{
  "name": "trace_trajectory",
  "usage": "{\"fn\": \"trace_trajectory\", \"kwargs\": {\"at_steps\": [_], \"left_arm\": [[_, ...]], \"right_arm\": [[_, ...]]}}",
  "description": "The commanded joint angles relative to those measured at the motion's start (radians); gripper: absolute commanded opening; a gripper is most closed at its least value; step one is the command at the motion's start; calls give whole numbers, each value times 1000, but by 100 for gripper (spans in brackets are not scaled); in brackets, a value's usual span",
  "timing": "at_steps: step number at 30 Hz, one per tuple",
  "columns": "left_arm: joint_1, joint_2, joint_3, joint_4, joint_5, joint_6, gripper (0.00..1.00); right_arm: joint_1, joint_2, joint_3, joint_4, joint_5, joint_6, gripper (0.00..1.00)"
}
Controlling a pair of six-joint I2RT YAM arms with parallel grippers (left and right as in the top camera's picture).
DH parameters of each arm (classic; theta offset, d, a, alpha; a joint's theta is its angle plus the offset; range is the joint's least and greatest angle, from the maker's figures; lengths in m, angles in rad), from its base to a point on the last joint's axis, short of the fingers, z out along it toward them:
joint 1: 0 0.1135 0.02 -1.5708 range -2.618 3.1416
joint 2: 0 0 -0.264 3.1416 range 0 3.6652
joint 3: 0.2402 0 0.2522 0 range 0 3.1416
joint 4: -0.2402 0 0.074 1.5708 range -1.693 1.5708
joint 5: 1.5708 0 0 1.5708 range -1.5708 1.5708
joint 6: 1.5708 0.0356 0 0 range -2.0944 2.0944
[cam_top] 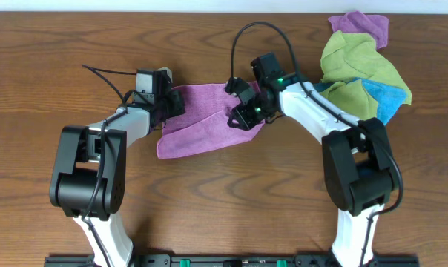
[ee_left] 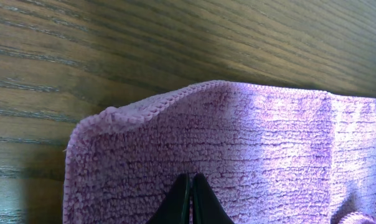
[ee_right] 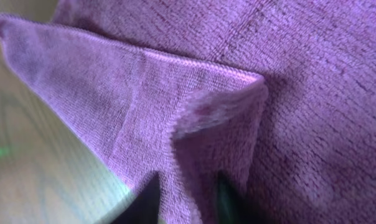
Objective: Fold the cloth
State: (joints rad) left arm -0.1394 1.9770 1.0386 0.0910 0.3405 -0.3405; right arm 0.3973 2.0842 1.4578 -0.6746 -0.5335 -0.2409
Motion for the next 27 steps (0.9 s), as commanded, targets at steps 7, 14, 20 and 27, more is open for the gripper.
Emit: {"fn": "trace_trajectory", "kwargs": {"at_steps": [7,14,20,27], "left_arm": [[2,16,8,-15,-38,3,6],[2,16,8,-16,-40,3,6],[2,16,8,-16,-60,3,6],[2,16,8,-16,-59,3,6]], "right_arm": [[3,14,108,-109,28,79,1],[5,14,321,-430,29,68,1],[5,14,403,-645,32,69,1],[26,14,403,-804,43,63,2]]}}
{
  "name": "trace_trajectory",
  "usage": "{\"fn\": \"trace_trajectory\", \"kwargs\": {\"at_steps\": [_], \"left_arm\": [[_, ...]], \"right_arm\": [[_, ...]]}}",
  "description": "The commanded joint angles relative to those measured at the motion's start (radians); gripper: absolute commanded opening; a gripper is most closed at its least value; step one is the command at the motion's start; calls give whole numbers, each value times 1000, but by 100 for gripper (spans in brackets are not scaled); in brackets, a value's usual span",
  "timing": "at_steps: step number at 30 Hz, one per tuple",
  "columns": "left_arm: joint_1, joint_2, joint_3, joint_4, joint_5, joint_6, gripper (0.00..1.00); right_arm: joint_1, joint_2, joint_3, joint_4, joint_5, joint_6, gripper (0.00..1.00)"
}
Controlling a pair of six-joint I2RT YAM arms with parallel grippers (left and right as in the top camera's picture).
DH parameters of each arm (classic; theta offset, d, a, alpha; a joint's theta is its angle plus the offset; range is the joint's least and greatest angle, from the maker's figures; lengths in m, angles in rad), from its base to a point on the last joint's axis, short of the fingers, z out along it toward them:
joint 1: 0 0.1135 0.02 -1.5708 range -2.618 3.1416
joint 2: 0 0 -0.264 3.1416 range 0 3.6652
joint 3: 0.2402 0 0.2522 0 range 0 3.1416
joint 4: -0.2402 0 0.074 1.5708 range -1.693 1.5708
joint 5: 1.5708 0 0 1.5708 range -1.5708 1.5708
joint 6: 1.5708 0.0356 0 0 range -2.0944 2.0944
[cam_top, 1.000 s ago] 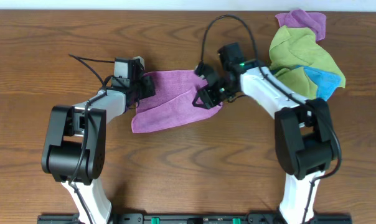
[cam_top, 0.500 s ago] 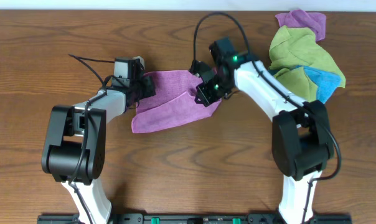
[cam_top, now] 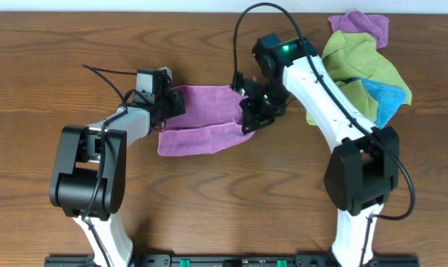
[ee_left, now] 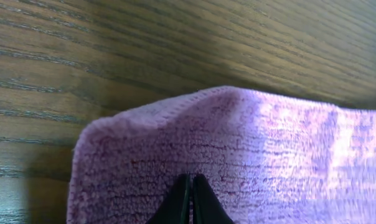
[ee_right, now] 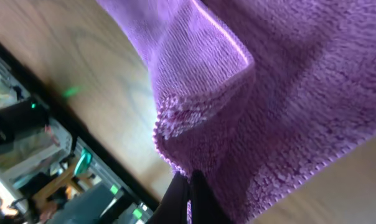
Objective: Fold the cloth
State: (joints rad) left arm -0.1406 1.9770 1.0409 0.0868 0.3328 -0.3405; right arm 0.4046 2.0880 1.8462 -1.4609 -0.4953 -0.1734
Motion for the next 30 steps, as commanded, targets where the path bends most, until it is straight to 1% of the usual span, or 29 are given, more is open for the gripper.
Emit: {"fn": "trace_trajectory", "kwargs": {"at_steps": [1,2,3,4,5,6,10,13,14,16,19,22,25,26,28,29,30], "left_arm": [[3,16,5,-11,-51,3,6],[3,16,5,-11,-52,3,6],[3,16,5,-11,-52,3,6],[3,16,5,-11,-52,3,6],[3,16,5,-11,-51,3,6],[3,16,5,-11,-51,3,6],[3,16,5,-11,-51,3,6],[3,16,6,-12,-51,3,6],[3,16,5,-13,-48,3,6],[3,16,5,-13,-44,3,6],[3,16,6,-20,-44,3,5],[4,16,5,-29,-44,3,6],[3,16,5,-38,-44,3,6],[4,16,5,-41,-44,3,5],[3,16,5,-56,-44,3,6],[3,16,5,-66,-44,3,6],[3,16,5,-79,-44,3,6]], "right_arm": [[25,10,14,-41,26,-8,2],[32,10,14,-58,51,-8,5],[40,10,14,-75,80,-8,14],[46,10,14,-90,106,-8,37],[51,10,14,-107,134,-8,53],[55,10,14,-125,166,-8,56],[57,10,14,-132,208,-8,57],[49,10,14,-81,206,-7,57],[50,10,13,-55,203,-8,59],[55,11,5,-23,203,-49,59],[70,14,-25,-5,205,-173,58],[65,15,-67,32,211,-175,53],[34,15,-120,71,210,-175,54],[24,15,-136,93,206,-175,52],[2,15,-173,191,182,-143,47],[-2,15,-181,238,171,-126,43],[-3,15,-185,290,170,-99,32]]}}
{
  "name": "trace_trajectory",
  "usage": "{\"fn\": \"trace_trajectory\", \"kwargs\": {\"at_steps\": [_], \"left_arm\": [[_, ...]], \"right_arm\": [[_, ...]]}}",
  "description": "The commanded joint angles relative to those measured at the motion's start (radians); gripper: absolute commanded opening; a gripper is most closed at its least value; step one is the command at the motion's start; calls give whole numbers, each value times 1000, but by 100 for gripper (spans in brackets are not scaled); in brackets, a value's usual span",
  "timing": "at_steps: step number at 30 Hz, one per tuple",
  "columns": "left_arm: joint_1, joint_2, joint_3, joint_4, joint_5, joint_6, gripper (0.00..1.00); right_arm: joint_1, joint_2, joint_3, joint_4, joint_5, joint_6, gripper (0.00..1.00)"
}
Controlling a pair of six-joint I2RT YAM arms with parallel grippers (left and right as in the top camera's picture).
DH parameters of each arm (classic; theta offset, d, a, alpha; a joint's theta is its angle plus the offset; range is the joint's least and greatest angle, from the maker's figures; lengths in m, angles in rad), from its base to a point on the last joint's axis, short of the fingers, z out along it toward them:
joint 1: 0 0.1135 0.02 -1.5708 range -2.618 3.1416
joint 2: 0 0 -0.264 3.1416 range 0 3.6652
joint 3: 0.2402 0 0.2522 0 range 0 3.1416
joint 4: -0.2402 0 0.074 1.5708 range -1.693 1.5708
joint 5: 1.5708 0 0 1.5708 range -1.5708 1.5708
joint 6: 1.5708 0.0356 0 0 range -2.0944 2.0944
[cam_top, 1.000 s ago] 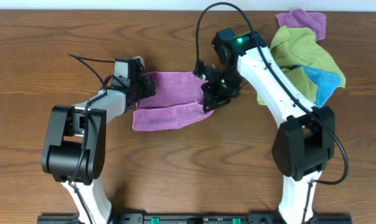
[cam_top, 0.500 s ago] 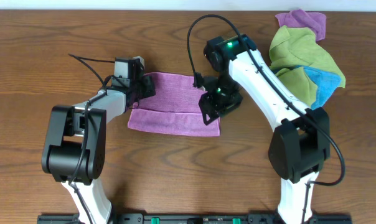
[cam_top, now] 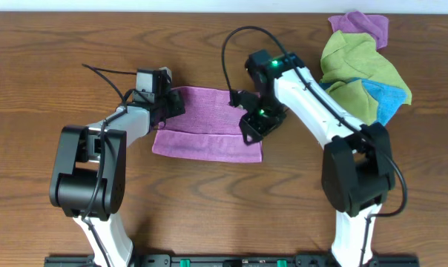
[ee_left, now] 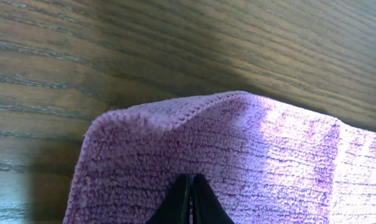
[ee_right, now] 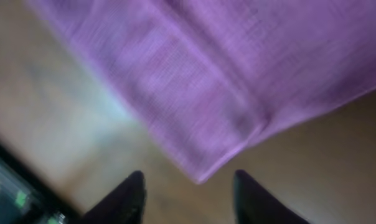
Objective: Fold the cloth
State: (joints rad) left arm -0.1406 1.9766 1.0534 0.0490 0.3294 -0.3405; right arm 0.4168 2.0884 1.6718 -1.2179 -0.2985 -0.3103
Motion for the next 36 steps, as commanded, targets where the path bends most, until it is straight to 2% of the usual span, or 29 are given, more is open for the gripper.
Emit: {"fn": "trace_trajectory", "kwargs": {"at_steps": [1,2,3,6,18,36], "left_arm": [[3,17,-7,-56,-40,3,6],[3,17,-7,-68,-41,3,6],[3,17,-7,-81,-41,3,6],[3,17,-7,-106,-40,3,6],[3,17,-7,-119,-41,-1,6],[4,17,-6,-93,-83,4,6]], "right_arm": [[-15,14,-10,99,-26,64,16],[-15,14,-10,137,-26,74,5],[-14,17,-10,189,-18,82,1],[-9,45,-10,297,19,95,1],[-11,133,-10,451,266,227,1],[-12,232,-10,538,264,295,1]]}}
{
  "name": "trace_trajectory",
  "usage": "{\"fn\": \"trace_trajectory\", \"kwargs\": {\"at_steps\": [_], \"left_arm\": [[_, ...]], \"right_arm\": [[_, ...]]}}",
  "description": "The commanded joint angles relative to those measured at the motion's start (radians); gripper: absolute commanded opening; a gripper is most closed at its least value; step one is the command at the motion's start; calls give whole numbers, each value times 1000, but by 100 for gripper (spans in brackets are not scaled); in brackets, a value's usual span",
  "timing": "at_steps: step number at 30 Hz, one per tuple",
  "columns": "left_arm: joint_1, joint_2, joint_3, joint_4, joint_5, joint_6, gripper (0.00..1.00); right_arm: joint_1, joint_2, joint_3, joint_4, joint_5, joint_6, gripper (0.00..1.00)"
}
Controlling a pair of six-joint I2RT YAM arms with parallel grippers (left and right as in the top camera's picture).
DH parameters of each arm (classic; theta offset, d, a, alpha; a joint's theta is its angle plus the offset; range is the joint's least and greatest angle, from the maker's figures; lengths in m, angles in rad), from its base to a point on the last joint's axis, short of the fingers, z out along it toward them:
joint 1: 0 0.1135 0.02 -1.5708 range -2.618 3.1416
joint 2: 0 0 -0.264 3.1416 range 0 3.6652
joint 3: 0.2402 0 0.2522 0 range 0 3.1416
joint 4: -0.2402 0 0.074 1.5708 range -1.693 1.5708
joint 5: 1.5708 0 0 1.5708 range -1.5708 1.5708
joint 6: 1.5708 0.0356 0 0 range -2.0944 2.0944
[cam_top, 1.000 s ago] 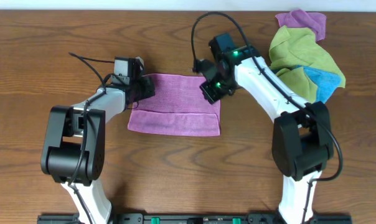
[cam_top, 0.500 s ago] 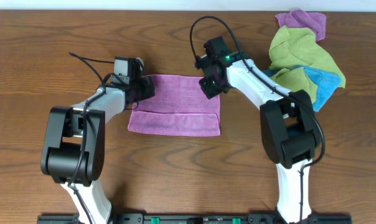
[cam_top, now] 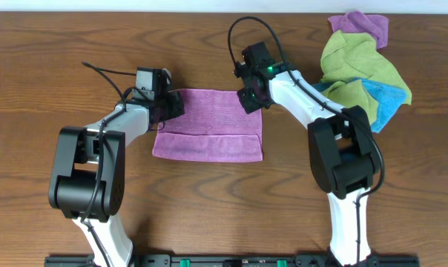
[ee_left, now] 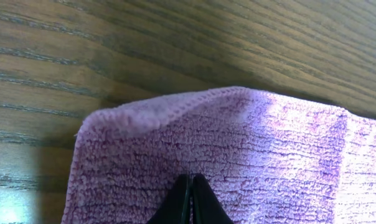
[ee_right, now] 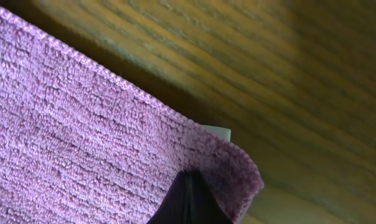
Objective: Fold the cloth
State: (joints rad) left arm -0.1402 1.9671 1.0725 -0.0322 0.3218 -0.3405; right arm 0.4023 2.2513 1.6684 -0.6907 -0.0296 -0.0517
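The purple cloth [cam_top: 209, 122] lies flat as a rectangle on the wooden table, with a crease line running across its near part. My left gripper [cam_top: 167, 106] is shut on its far left corner; in the left wrist view the closed tips [ee_left: 191, 177] pinch the pile just behind the hem [ee_left: 175, 112]. At the far right corner my right gripper [cam_top: 251, 99] is also shut on the cloth, its tips [ee_right: 189, 174] biting the rounded corner [ee_right: 241, 171].
A heap of other cloths, green [cam_top: 357, 63], blue [cam_top: 387, 100] and purple [cam_top: 361, 26], sits at the back right, close behind the right arm. Wooden table [cam_top: 209, 208] stretches in front of the cloth.
My right gripper was open over the cloth's near right corner; now it is shut on the far right corner. The cloth and my left gripper have kept their places.
The cloth lay skewed and bunched, left gripper shut on its far left corner, right gripper open around a right-hand corner. Then the right gripper held that corner raised. Then the cloth lay as a rectangle, right gripper open. Now both grip the far corners.
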Motion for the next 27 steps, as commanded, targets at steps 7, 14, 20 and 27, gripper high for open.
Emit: {"fn": "trace_trajectory", "kwargs": {"at_steps": [7,14,20,27], "left_arm": [[23,26,-2,48,-142,20,6],[45,26,28,71,-164,26,6],[45,15,72,58,-62,29,6],[45,-95,128,-24,-67,83,6]], "right_arm": [[-20,97,-6,108,-5,74,1],[-35,100,-6,156,-5,82,1],[-34,66,66,109,-40,122,6],[-29,-71,165,66,-92,122,38]]}}
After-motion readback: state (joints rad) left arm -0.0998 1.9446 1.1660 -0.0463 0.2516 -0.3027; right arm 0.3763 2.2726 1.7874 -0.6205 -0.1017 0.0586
